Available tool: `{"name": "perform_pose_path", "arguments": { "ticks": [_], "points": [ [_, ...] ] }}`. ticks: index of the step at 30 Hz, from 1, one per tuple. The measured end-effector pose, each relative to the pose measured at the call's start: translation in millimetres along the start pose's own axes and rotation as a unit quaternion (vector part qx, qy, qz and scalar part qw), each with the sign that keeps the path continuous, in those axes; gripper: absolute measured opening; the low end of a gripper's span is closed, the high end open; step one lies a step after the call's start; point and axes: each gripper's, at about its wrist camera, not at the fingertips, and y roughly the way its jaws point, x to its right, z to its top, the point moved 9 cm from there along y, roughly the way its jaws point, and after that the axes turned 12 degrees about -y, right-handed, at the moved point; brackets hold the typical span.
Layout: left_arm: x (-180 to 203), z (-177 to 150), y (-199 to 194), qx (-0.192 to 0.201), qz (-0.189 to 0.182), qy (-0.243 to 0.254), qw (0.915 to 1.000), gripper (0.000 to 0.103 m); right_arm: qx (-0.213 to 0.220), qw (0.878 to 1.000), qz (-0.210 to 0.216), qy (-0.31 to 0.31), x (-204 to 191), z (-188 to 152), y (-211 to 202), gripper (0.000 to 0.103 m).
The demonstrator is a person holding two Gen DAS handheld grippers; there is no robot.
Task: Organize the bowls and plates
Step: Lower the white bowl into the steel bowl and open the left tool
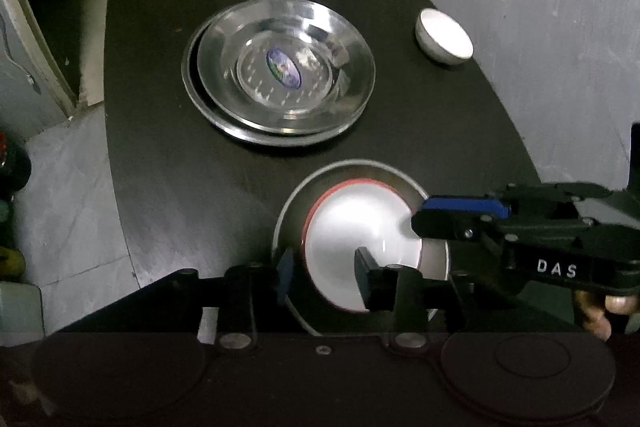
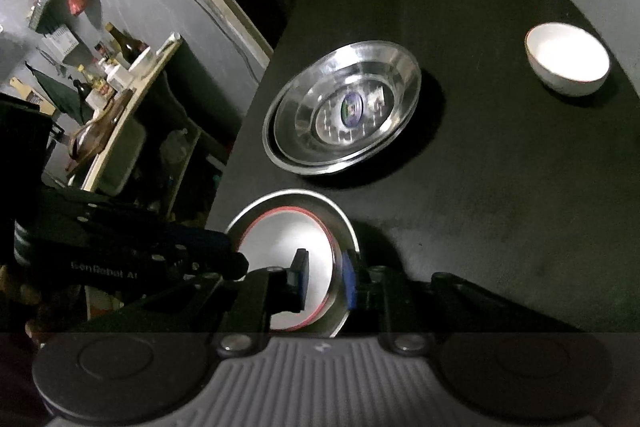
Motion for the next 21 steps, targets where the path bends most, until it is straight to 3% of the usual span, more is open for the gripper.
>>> {"name": "perform_pose_path", "arguments": {
  "ticks": [4,6,8,9,14,17,21],
  "points": [
    [6.4,11.9,-7.4,0.030,0.006,0.003,0.9995,0.065,0.029,1.000,-0.009,0.004,5.8,3.9,-11.8,0.026],
    [9.3,18.8,-8.9,0.045,0.010,0.003,0.9989,0.077,0.047,0.999,-0.021,0.014,12.3,5.4,-19.1,0.036],
    [12.9,27.1,-7.8,0.059,0.019,0.003,0.9981,0.095,0.068,0.997,-0.041,0.026,22.4,6.8,-27.0,0.057],
    [14.4,31.2,-6.7,0.064,0.025,0.002,0.9976,0.098,0.079,0.995,-0.056,0.034,28.9,7.3,-31.8,0.061],
    [30.7,52.2,3.3,0.073,0.040,0.013,0.9964,0.102,0.124,0.983,-0.116,0.065,60.6,6.8,-49.2,0.096],
    [47.5,72.4,8.7,0.097,0.047,0.029,0.9938,0.102,0.145,0.973,-0.165,0.078,84.6,7.0,-55.7,0.102],
    [73.6,106.8,18.7,0.125,0.044,0.037,0.9904,0.102,0.166,0.957,-0.207,0.117,115.9,9.9,-57.3,0.103]
  ]
}}
